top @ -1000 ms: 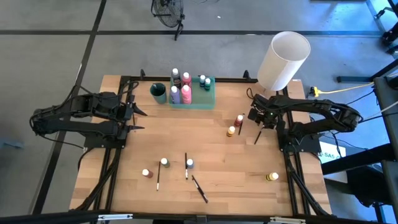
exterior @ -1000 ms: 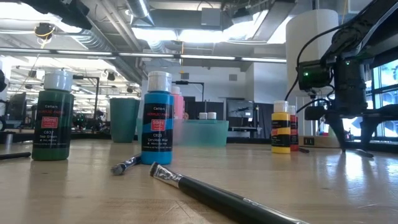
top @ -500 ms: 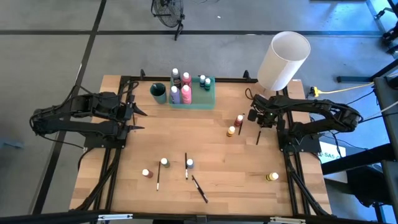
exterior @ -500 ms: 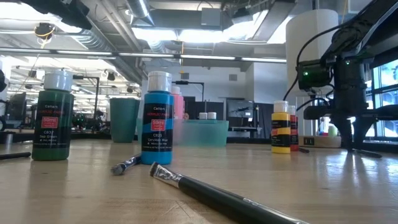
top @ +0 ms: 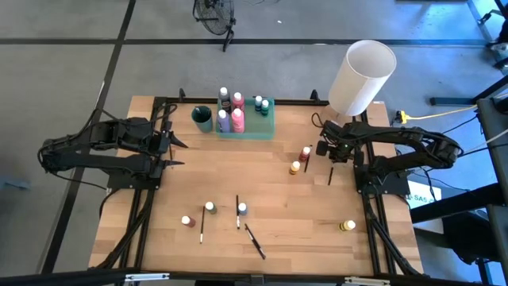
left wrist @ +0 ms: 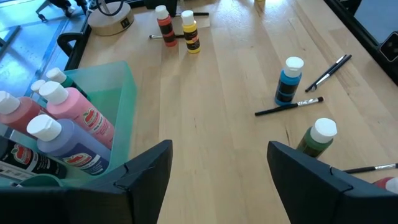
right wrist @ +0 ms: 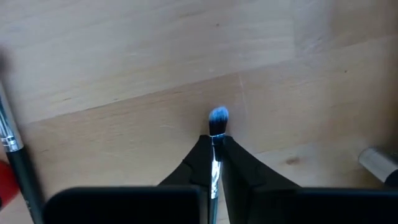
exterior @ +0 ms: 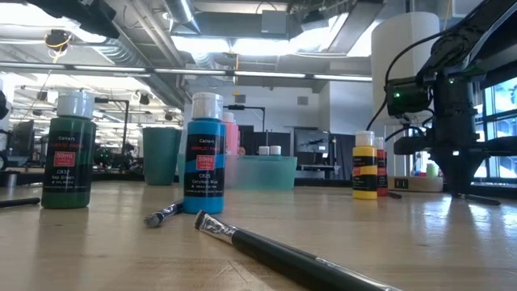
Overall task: Pick & Place Paint Supplies
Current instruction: Put the silver paintbrush into the green cup
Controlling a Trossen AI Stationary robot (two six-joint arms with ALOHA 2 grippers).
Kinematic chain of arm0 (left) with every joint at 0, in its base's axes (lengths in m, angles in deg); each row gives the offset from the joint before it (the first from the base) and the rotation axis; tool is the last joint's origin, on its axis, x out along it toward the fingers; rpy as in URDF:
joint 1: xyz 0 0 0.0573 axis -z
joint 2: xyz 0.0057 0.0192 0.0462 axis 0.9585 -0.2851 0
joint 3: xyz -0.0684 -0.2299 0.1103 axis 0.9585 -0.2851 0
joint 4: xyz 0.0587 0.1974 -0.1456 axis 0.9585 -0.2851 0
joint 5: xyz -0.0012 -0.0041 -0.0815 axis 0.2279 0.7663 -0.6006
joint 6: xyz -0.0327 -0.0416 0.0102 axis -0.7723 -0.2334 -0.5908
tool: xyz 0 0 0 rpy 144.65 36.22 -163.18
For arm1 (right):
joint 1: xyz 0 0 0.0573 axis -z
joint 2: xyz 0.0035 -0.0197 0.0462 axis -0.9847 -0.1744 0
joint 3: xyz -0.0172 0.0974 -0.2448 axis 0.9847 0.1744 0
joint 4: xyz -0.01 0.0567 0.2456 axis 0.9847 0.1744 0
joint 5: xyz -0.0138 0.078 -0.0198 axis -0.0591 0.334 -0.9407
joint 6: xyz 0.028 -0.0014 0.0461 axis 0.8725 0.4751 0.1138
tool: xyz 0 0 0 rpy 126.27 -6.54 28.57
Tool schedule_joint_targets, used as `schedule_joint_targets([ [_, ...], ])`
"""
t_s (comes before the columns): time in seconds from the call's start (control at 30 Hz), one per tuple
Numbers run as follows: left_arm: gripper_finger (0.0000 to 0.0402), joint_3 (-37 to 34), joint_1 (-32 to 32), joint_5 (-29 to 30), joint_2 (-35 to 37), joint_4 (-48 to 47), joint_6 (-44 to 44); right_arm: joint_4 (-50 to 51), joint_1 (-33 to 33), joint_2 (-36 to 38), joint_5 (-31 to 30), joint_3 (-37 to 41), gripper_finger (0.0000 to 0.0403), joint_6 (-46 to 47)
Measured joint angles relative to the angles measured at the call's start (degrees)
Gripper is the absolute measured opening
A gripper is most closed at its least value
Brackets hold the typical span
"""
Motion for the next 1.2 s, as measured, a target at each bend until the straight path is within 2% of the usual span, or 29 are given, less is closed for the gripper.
schedule_joint_targets([
  [0.23, 0.0260, 0.0, 0.0, 0.0, 0.0, 0.0, 0.0, -0.1, -0.2, 0.0, -0.1, 0.0, 0.0014, -1.2],
  [0.63, 0.0260, 0.0, 0.0, 0.0, 0.0, 0.0, 0.0, 3.2, -4.9, -0.1, -6.7, -2.3, 0.0001, -3.3],
  [1.2, 0.0258, 0.0, 0.0, 0.0, 0.0, 0.0, 0.0, 4.4, -6.6, 0.0, -4.1, -3.7, 0.0002, -3.4],
])
